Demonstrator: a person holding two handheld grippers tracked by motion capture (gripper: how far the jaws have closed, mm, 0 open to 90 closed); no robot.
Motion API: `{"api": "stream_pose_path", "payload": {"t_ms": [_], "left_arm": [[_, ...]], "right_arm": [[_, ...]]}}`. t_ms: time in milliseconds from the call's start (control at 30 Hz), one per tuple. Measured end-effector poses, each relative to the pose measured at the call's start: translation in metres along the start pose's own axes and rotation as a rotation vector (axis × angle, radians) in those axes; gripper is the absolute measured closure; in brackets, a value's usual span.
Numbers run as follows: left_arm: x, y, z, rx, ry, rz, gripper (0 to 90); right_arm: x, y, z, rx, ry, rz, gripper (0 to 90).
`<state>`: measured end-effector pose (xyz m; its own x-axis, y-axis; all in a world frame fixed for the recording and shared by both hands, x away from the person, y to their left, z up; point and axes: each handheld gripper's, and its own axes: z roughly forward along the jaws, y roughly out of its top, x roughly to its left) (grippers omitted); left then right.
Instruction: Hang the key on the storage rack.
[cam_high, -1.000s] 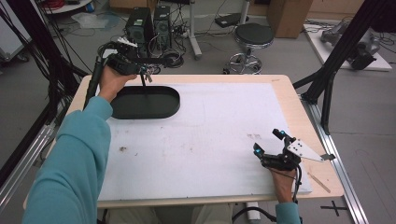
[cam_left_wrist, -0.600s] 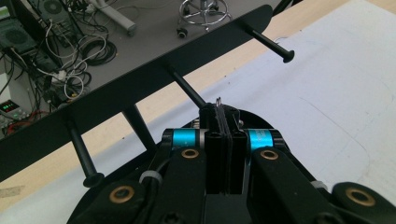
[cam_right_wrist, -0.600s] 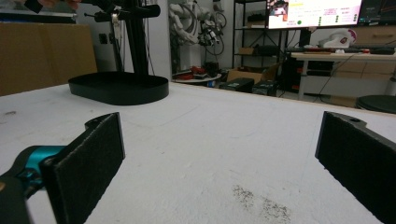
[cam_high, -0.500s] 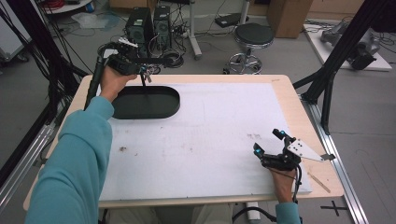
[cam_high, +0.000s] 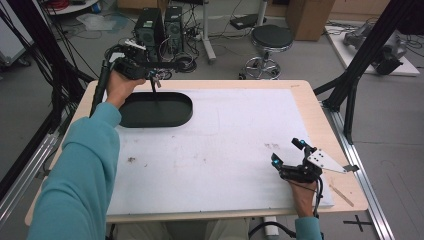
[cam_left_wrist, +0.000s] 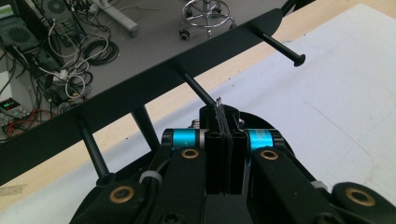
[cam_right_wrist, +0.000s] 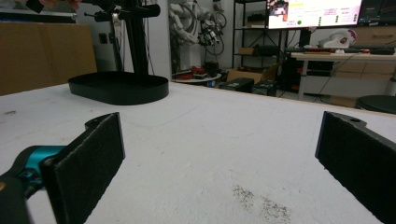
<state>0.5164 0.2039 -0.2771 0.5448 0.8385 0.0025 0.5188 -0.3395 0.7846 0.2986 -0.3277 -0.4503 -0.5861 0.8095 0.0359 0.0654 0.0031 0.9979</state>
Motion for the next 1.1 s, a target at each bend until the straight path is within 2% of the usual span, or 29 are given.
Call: {"api": "stream_pose_path", "payload": {"t_ms": [300,500,633,767,900,1033,1100], "left_arm": [[0.002,0.001,0.002,-0.01,0.004,-0.002,89.0],[0.004,0.001,0.003,-0.017,0.003,-0.028,88.2],[0.005,0.0,0.004,-0.005,0.012,-0.027,86.6],[0.008,-0.002,0.002,-0.002,0.038,-0.039,77.1],[0.01,-0.003,-0.001,-0.013,0.062,-0.027,67.4],[0.008,-0.01,-0.005,-0.075,0.056,0.064,50.3],[0.008,-0.013,-0.008,-0.099,0.034,0.085,40.3]], "right_arm": [[0.0,0.0,0.0,0.0,0.0,0.0,0.5],[0.001,0.0,0.0,0.003,0.001,0.004,0.5],[0.001,0.0,0.0,0.001,0.001,0.002,0.5],[0.001,0.0,0.0,0.001,0.0,0.001,0.5],[0.001,0.0,0.0,0.002,-0.002,-0.004,0.5],[0.001,0.0,0.0,0.002,-0.002,-0.005,0.5],[0.001,0.0,0.0,0.002,-0.001,-0.002,0.5]]}}
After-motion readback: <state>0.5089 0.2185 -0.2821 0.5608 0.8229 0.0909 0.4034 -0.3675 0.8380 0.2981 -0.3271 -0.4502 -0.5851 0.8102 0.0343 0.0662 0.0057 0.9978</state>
